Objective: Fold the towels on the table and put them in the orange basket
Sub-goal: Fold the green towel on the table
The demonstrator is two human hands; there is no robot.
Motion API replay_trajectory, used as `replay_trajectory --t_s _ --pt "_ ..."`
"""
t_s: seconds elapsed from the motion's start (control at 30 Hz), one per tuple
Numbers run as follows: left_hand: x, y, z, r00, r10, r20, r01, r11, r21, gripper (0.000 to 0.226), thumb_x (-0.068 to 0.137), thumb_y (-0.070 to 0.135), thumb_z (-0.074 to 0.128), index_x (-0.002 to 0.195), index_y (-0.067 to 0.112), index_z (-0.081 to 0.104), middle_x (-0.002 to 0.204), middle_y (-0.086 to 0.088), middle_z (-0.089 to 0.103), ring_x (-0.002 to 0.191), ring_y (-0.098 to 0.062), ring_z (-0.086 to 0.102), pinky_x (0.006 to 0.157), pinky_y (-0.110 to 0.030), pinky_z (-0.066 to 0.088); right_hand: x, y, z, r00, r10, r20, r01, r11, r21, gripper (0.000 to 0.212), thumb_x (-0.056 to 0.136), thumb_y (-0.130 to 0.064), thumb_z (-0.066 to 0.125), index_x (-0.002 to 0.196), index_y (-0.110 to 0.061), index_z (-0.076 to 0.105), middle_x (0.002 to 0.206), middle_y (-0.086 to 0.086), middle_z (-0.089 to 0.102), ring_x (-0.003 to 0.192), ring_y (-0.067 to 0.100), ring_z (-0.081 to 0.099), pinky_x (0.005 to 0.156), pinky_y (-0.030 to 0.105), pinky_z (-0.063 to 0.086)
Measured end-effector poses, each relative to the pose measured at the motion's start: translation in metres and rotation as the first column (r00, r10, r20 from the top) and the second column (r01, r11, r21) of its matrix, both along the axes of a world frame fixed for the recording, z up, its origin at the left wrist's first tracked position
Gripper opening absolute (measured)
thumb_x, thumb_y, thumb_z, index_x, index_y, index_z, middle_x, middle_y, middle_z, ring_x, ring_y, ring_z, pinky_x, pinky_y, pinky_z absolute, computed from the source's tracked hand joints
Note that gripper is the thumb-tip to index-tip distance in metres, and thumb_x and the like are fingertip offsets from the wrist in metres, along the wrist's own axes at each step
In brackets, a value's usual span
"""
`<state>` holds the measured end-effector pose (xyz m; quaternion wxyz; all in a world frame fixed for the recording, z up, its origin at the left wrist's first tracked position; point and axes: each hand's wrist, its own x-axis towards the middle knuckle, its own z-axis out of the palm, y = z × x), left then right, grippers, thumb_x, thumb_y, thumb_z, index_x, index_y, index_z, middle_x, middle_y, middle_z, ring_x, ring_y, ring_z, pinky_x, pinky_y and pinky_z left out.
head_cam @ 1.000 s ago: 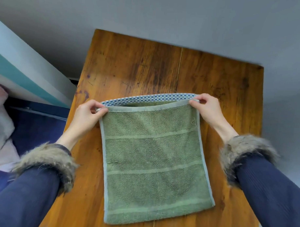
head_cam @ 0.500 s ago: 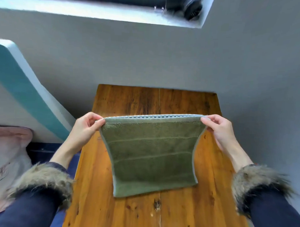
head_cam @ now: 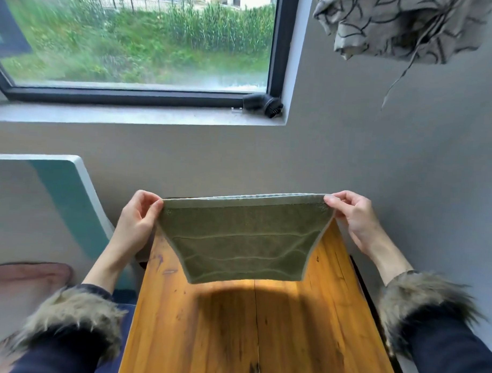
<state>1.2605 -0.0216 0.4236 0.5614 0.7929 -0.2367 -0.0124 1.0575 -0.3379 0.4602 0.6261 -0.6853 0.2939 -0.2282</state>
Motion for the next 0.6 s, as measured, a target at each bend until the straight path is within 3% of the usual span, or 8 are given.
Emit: replay_trajectory --t_s 0.17,0.33,0.43,0.5,0.6 --pt "-0.007 -0.004 0.013 0.998 0.046 0.052 -0.044 0.998 -0.042 0.020 0.096 0.008 0.045 0.084 0.025 0.046 0.080 0.004 0.050 0.071 0.004 0.050 0.065 -0.005 0.040 0.000 -0.002 0.013 0.996 0.033 0.085 -0.044 0.990 0.136 0.012 0.089 -0.008 0.057 0.078 -0.005 0.060 0.073 0.006 0.062 0.061 0.006 0.061 0.054 0.014 0.048" --pt "-0.010 0.000 0.016 0.995 0.073 0.061 -0.072 0.997 -0.013 0.021 0.096 0.006 0.045 0.083 0.023 0.046 0.081 0.003 0.050 0.074 -0.006 0.048 0.065 -0.003 0.040 0.005 -0.003 0.014 0.996 0.069 0.062 -0.077 0.987 0.140 0.009 0.087 -0.006 0.059 0.078 -0.006 0.058 0.074 0.007 0.060 0.067 0.014 0.058 0.057 0.016 0.050" --pt "-0.008 0.005 0.013 0.993 0.096 0.070 -0.099 0.995 0.027 0.010 0.093 0.005 0.050 0.096 0.014 0.053 0.087 0.004 0.056 0.081 -0.007 0.053 0.071 -0.007 0.041 0.017 -0.009 0.006 0.997 0.061 -0.045 -0.064 0.996 -0.062 0.008 0.083 -0.006 0.066 0.080 -0.010 0.059 0.074 0.006 0.058 0.069 0.015 0.056 0.065 0.021 0.049" --pt "-0.001 0.009 0.008 0.994 0.098 0.044 -0.102 0.990 0.095 0.018 0.091 0.004 0.055 0.107 0.013 0.058 0.095 -0.001 0.062 0.089 -0.014 0.057 0.082 -0.019 0.043 0.023 -0.014 0.004 0.984 0.098 -0.151 -0.131 0.964 -0.233 0.017 0.082 -0.008 0.068 0.096 -0.013 0.061 0.081 0.007 0.060 0.075 0.016 0.056 0.076 0.025 0.047" --pt "0.009 0.012 -0.002 0.993 0.115 0.017 -0.116 0.968 0.221 0.013 0.088 0.007 0.061 0.096 0.015 0.067 0.094 -0.004 0.067 0.091 -0.018 0.062 0.084 -0.026 0.044 0.030 -0.018 0.000 0.923 0.162 -0.349 -0.310 0.851 -0.423 0.030 0.084 -0.011 0.066 0.114 -0.014 0.065 0.096 0.000 0.063 0.092 0.014 0.058 0.091 0.027 0.044"
